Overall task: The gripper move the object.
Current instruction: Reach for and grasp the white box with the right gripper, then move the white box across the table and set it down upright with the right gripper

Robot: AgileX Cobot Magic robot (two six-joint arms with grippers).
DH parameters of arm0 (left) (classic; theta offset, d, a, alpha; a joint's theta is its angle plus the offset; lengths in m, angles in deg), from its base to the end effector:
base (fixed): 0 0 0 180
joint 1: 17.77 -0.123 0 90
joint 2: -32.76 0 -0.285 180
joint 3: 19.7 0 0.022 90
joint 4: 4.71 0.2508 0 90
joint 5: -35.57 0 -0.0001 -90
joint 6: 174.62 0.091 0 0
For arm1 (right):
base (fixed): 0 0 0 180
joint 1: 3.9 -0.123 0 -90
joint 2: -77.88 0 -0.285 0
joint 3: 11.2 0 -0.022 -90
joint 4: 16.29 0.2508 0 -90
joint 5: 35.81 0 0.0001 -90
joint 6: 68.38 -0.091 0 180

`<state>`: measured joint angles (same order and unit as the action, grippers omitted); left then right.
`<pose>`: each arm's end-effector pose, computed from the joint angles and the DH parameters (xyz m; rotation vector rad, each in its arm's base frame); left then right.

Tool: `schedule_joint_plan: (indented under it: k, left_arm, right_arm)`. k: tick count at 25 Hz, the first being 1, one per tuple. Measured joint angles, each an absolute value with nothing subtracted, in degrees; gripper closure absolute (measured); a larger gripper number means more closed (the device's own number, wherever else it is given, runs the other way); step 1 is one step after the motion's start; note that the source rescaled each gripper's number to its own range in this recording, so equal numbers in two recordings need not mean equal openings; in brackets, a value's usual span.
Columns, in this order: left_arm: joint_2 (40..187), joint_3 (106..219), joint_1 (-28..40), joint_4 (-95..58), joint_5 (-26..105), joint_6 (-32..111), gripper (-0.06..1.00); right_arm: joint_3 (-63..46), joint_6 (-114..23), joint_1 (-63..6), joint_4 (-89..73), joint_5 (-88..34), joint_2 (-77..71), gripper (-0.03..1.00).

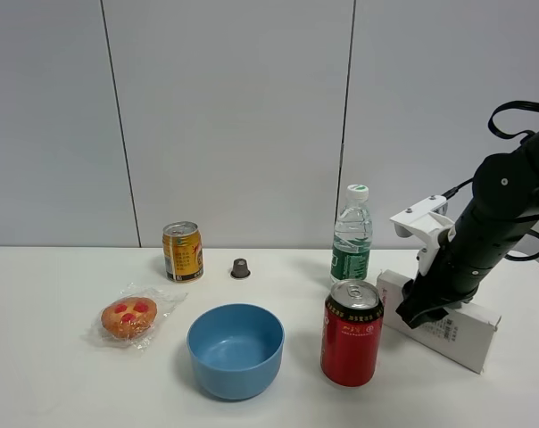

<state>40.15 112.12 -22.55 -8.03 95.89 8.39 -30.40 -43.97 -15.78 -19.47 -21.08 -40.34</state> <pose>-0.0061 -0.0051 0.2799 -0.0284 2.0212 0.0171 0.3556 0.0735 0.1239 -0.8914 2.5056 -0.1082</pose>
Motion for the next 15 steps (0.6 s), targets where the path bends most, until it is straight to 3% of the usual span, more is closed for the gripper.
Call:
schedule_joint_plan:
  k: [3,15]
  left_arm:
    - [40.2,112.1,-22.5,-8.0,95.9,8.4,-0.06]
    - [40.2,112.1,-22.5,-8.0,95.9,8.3,-0.06]
  right_arm:
    - [-30.4,-44.0,-15.8,-17.8,-21.1,-40.3,0.96]
    - [-30.4,-44.0,-15.8,-17.0,-14.4,-34.8,0.97]
